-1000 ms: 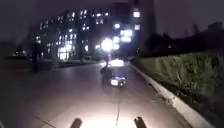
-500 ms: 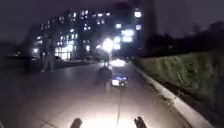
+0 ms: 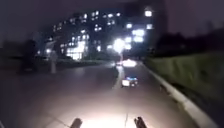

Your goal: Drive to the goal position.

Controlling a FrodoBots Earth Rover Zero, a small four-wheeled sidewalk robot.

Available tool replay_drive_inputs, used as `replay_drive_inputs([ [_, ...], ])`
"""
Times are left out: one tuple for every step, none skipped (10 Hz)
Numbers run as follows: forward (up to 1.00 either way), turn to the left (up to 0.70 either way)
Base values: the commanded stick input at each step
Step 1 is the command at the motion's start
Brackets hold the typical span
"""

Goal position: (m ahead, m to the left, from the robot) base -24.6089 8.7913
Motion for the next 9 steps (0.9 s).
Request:
replay_drive_inputs([
  [0.0,0.7],
  [0.0,0.7],
  [0.0,0.7],
  [0.0,0.7],
  [0.0,0.7],
  [0.0,0.7],
  [0.0,0.7],
  [0.0,0.7],
  [0.0,0.7],
])
